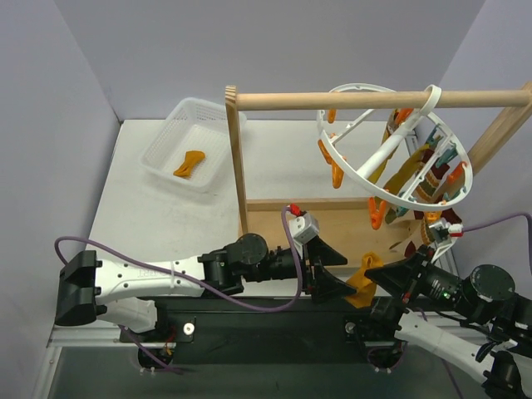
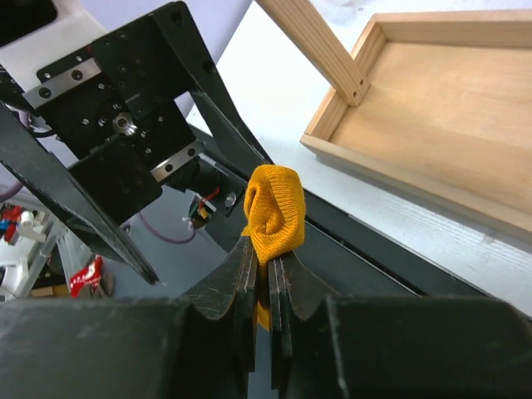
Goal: Remove the socks clipped to the hanger
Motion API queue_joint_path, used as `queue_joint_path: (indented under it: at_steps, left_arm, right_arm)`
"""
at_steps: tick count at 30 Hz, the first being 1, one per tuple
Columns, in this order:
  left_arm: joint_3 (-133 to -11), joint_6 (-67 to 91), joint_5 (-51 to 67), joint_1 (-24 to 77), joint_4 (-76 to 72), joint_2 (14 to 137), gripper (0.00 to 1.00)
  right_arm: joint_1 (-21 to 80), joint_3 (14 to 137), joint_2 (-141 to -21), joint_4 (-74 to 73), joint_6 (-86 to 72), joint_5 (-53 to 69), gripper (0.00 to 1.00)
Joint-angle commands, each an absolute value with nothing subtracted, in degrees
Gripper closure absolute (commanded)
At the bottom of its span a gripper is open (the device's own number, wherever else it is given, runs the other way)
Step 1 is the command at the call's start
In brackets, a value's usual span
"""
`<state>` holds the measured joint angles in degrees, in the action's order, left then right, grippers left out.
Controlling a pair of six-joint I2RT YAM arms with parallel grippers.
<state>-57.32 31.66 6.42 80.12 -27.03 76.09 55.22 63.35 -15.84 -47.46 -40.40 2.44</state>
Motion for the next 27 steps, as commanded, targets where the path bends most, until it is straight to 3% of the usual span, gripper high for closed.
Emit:
queue_joint_path:
  at_steps: [1, 9, 12, 13, 14, 16, 17, 18, 22, 25, 27]
  left_arm:
    - [-54.5, 30.76, 10.81, 80.07, -30.58, 74.18, 0.06]
    - [-50.89, 35.86, 18.72, 79.8, -39.91, 76.02, 0.07]
    - [-51.59, 35.95, 18.81, 79.45, -38.67, 76.9, 0.27]
    - [-51.59, 36.56, 18.63, 79.28, -38.06, 77.17, 0.37]
    - [-51.77, 37.0, 18.37, 78.76, -37.53, 76.99, 0.56]
    - [-51.51, 37.96, 16.88, 77.7, -35.35, 76.82, 0.76]
    - [-50.81, 39.27, 16.7, 76.39, -34.72, 76.21, 0.92]
    - [-50.19, 40.07, 16.79, 75.59, -34.28, 75.94, 1.0]
    - [-45.45, 44.2, 16.52, 71.11, -31.39, 71.56, 1.0]
    - [-41.67, 44.39, 14.95, 67.6, -25.33, 66.12, 1.0]
    - [-40.26, 44.03, 12.75, 64.1, -17.2, 63.03, 1.0]
  right_arm:
    - [55.46, 64.42, -19.42, -43.95, -38.59, 5.8, 1.0]
    - [55.46, 63.55, -21.88, -40.35, -38.06, 8.26, 1.0]
    - [55.46, 62.76, -22.76, -38.06, -38.41, 9.4, 1.0]
    - [55.46, 62.58, -22.94, -37.97, -38.41, 9.4, 1.0]
    - [55.37, 62.49, -23.03, -37.79, -38.5, 9.32, 1.0]
    - [55.46, 61.88, -22.94, -37.62, -38.85, 8.35, 1.0]
    - [55.46, 61.7, -22.94, -37.62, -38.93, 8.0, 0.95]
    - [55.46, 61.44, -22.77, -37.62, -39.2, 7.48, 0.92]
    - [55.46, 60.12, -21.71, -38.23, -40.25, 4.23, 0.69]
    - [55.46, 60.47, -21.45, -41.12, -40.87, 0.19, 0.41]
    - [55.46, 60.91, -21.71, -44.62, -41.31, -4.38, 0.34]
